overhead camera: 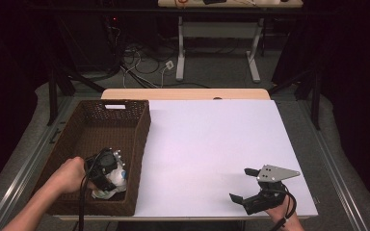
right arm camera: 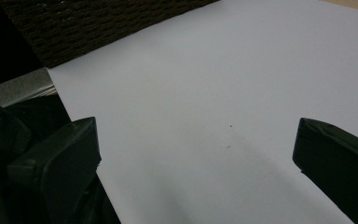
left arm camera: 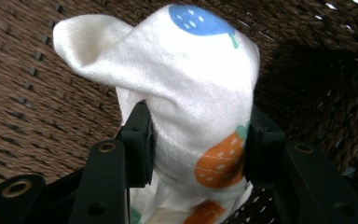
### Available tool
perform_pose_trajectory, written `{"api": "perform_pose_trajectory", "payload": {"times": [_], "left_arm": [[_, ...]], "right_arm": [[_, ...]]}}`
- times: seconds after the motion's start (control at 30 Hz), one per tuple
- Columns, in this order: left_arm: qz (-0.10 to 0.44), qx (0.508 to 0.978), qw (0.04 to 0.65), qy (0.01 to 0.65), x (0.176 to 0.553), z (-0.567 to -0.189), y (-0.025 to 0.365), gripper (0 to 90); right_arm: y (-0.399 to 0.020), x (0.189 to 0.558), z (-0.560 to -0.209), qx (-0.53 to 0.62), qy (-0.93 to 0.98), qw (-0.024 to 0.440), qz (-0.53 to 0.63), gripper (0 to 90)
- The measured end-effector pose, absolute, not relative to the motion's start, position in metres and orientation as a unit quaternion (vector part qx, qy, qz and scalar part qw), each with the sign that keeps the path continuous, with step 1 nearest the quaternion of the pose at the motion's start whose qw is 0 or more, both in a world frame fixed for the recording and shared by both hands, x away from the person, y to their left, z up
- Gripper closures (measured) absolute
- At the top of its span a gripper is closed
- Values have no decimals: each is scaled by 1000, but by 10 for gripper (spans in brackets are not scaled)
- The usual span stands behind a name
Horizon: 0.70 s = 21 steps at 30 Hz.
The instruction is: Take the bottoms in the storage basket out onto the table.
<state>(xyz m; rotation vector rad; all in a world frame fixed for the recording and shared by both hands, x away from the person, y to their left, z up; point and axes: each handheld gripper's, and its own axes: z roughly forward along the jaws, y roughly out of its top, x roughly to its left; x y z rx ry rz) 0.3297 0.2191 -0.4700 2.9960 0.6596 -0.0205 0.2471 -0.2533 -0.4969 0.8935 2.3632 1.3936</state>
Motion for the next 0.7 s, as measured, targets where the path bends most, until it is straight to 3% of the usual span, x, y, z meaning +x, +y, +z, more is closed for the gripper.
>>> {"api": "perform_pose_trajectory", "payload": {"times": [0.7], "left_arm": [[43, 984, 43, 168, 343, -443, 226, 526]], "right_arm": [[-254, 248, -497, 306, 813, 125, 479, 1]]}}
